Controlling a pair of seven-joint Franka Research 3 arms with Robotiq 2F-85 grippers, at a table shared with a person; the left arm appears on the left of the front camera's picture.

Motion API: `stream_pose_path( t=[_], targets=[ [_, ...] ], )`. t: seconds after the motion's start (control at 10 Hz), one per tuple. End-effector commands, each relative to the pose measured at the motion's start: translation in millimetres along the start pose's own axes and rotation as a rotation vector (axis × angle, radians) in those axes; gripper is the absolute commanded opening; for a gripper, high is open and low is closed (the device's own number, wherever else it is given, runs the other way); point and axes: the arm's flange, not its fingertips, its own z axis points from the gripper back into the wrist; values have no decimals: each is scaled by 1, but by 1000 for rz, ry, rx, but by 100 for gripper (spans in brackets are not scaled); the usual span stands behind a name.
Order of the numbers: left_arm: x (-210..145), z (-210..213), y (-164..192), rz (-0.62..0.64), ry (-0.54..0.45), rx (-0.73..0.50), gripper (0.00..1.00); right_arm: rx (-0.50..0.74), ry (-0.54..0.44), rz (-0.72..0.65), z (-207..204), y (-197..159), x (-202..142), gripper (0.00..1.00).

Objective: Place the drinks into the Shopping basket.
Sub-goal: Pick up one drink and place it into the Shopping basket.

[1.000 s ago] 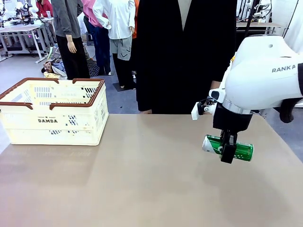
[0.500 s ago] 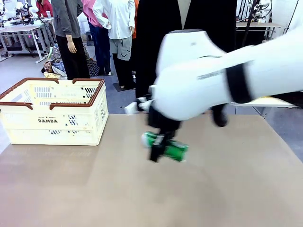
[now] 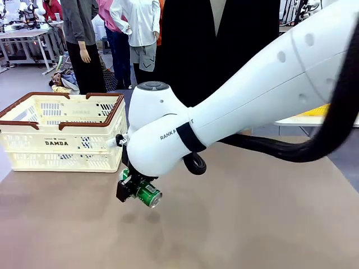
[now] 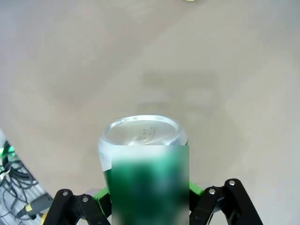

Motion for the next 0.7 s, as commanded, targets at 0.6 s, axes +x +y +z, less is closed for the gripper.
stream_pose_path(
  t=[0.6],
  targets=[
    [-2, 2, -2, -5, 11, 4, 100, 35, 39, -54, -24, -26, 8, 0]
  ],
)
